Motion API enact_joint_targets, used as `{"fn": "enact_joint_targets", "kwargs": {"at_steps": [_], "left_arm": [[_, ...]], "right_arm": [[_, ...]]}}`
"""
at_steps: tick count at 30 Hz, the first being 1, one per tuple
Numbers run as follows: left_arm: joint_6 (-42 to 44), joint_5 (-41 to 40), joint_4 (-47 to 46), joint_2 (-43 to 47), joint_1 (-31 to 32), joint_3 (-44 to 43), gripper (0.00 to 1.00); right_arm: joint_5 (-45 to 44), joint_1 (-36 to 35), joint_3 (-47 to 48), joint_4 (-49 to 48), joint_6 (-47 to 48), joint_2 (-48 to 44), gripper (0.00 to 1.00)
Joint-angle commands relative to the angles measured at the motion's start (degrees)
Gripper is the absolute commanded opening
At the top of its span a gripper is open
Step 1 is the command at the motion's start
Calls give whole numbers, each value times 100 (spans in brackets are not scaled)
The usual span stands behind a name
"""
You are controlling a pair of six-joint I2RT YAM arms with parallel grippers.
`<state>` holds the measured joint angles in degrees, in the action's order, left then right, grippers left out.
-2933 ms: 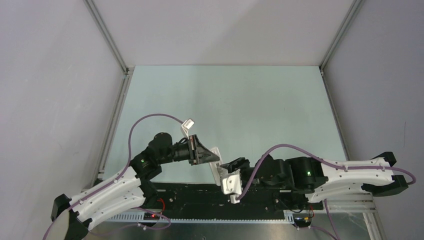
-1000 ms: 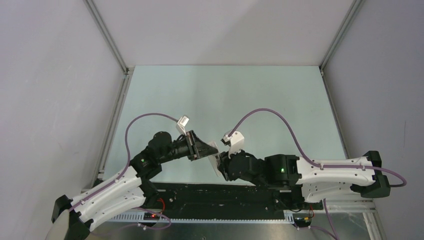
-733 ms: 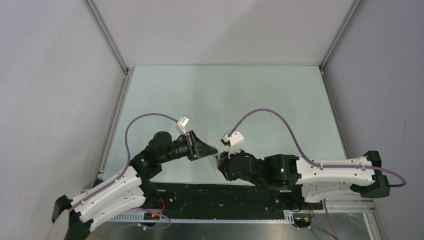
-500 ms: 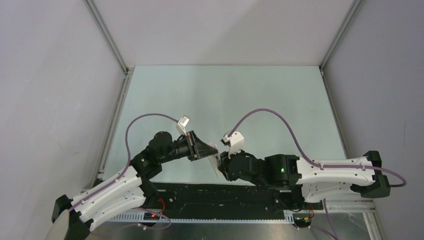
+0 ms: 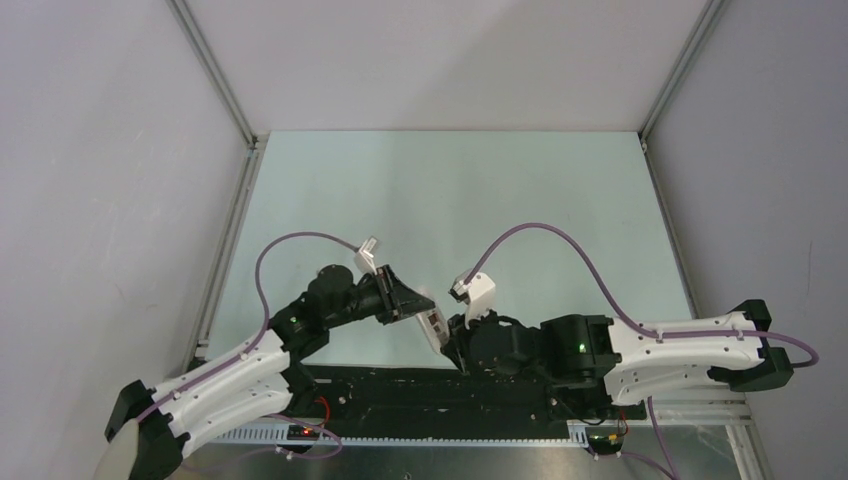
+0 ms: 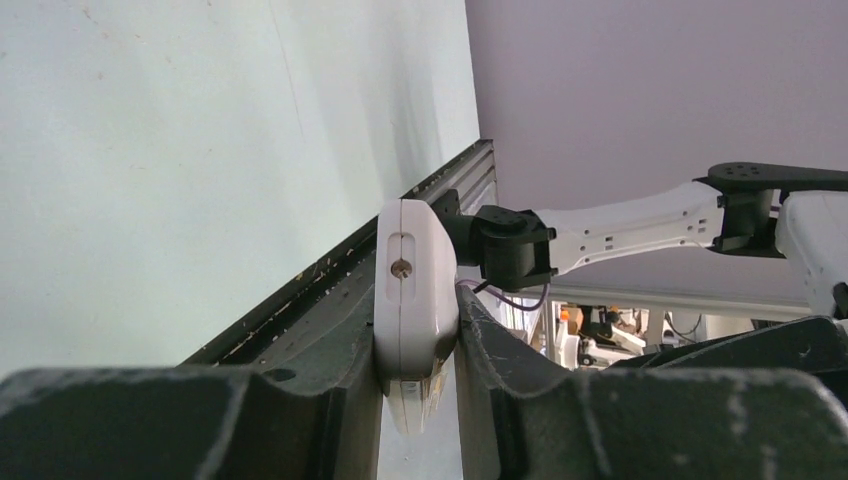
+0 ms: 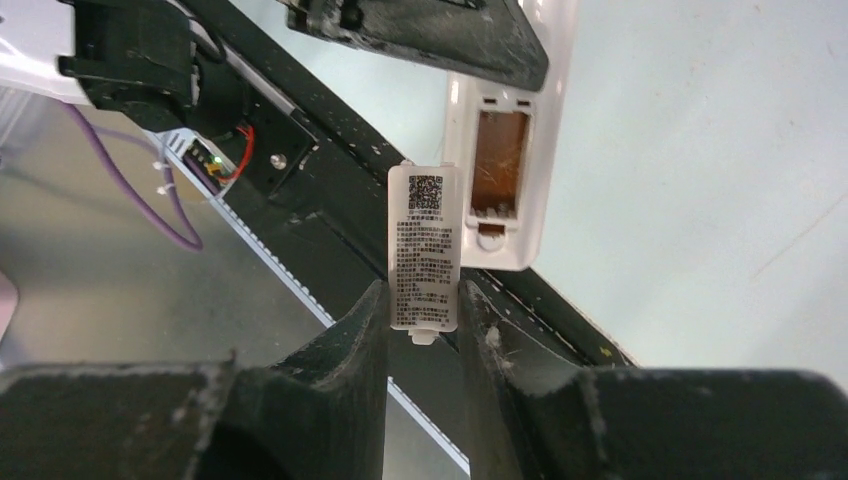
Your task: Load the batteries into the remote control
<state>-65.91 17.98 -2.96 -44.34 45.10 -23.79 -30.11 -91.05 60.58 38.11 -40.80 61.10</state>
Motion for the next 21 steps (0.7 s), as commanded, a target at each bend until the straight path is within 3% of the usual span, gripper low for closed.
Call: {"fn": "enact_joint_targets", "kwargs": {"at_steps": [1,4,8,16,21], "left_arm": [[152,-282,102,142,-86,-10,0],[188,-366,467,361,-120,65,0],[193,-438,780,823,-124,166,0],[199,-406,963,1299,-130,203,0],[191,-385,964,1287,-126,186,0]], "right_arm": [[-422,-2,214,677,-554,-130,29],[-663,290,175,1331,-1016,-175,30],[-594,1351,-186,1721,-838,-219,33],[748,3568,-2196,-267,-410,-879,30],[887,3951,-2683,-640,-356,-697,32]]}}
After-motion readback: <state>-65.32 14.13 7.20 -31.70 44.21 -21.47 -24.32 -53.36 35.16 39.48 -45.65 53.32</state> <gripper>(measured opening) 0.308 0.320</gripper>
